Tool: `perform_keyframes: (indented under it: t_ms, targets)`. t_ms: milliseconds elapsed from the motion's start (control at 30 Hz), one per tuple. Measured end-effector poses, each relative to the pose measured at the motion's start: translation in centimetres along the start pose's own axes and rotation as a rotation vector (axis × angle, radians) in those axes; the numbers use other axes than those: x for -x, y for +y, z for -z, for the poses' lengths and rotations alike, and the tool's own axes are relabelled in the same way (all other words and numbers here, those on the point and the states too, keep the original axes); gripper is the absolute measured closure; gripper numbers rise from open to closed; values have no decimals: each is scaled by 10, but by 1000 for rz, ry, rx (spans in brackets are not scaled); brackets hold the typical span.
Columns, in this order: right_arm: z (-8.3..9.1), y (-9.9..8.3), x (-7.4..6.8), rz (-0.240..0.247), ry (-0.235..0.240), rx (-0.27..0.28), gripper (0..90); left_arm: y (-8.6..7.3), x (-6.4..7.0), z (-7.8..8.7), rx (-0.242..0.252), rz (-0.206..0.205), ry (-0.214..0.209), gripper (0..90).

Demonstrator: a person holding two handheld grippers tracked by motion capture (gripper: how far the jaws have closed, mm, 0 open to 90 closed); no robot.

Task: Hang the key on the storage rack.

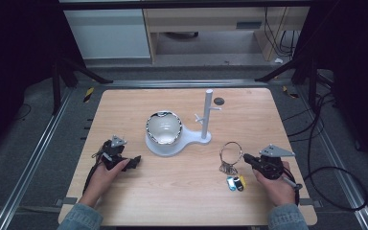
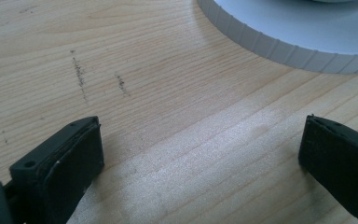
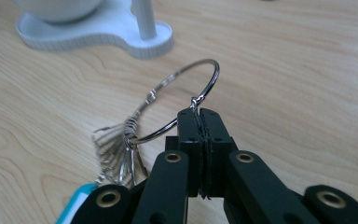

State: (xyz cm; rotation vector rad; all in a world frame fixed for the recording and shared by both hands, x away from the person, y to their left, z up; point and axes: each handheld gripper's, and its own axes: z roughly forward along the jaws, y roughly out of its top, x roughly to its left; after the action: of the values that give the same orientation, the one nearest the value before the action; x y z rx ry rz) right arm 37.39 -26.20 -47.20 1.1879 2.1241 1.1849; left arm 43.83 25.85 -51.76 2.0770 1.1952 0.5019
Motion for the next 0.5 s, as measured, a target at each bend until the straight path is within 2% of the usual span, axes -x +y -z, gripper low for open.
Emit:
perform_keyframes:
  t_ms: [33,167,500]
  targets:
    - [2,4,-2,-5,7,22,888,0,0,0,0,0,0,0]
    - [6,12,-5,-3,14,52,888,0,0,0,-2,2,1,0]
    - [18,31,-5,6,11,67,888,0,1,0,1,4,2,0]
